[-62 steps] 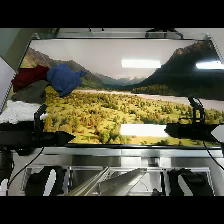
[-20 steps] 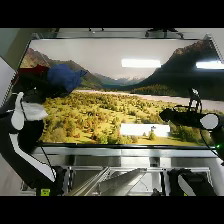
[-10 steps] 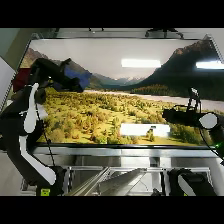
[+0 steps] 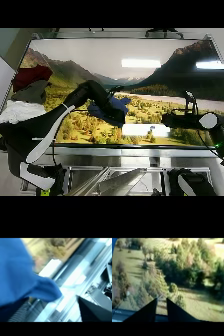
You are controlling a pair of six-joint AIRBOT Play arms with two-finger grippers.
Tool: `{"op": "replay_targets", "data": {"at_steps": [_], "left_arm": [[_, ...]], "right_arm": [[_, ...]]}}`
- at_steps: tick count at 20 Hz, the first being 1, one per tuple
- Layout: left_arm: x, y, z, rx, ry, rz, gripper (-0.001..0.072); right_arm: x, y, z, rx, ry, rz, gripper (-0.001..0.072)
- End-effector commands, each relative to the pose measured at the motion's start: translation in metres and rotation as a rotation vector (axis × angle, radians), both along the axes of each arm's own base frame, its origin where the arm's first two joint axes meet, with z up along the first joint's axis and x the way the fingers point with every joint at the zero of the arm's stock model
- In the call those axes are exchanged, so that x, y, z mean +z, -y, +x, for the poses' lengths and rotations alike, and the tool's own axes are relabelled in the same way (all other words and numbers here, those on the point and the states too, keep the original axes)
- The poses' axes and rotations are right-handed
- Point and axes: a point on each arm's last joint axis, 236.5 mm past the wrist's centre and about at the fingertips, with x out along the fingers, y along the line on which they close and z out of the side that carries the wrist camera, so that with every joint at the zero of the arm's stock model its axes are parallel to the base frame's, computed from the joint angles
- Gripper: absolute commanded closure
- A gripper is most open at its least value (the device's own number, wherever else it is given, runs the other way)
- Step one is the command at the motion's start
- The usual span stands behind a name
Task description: Fold the shirts.
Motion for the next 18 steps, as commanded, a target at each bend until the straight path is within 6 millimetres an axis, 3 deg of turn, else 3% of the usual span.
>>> {"op": "replay_targets", "data": {"at_steps": [1, 4, 7, 10, 12, 14, 18], "left_arm": [[0.025, 0.004, -0.022, -0.058, -0.050, 0.017, 0.0013], [0.050, -0.040, -0.001, -0.010, -0.064, 0.086, 0.0013], [0.046, -0.107, 0.030, 0.107, 0.046, 0.216, 0.0013], [0.016, -0.177, 0.049, 0.291, 0.123, 0.314, 0.0014], [-0.013, -0.211, 0.056, 0.401, 0.137, 0.311, 0.0014], [-0.034, -0.227, 0.064, 0.480, 0.130, 0.267, 0.0014], [-0.054, -0.217, 0.091, 0.517, 0.127, 0.121, 0.0014]], "right_arm": [[-0.002, -0.002, -0.006, 0.032, -0.019, -0.001, 0.0234], [-0.005, -0.015, 0.003, 0.097, 0.009, 0.038, 0.0234], [-0.008, -0.063, 0.015, 0.215, 0.019, 0.245, 0.0234], [-0.015, -0.094, 0.041, 0.248, 0.042, 0.406, 0.0235], [-0.035, -0.112, 0.052, 0.286, 0.029, 0.410, 0.0235], [-0.061, -0.137, 0.058, 0.348, 0.011, 0.374, 0.0235], [-0.082, -0.182, 0.071, 0.432, -0.010, 0.356, 0.0235]]}}
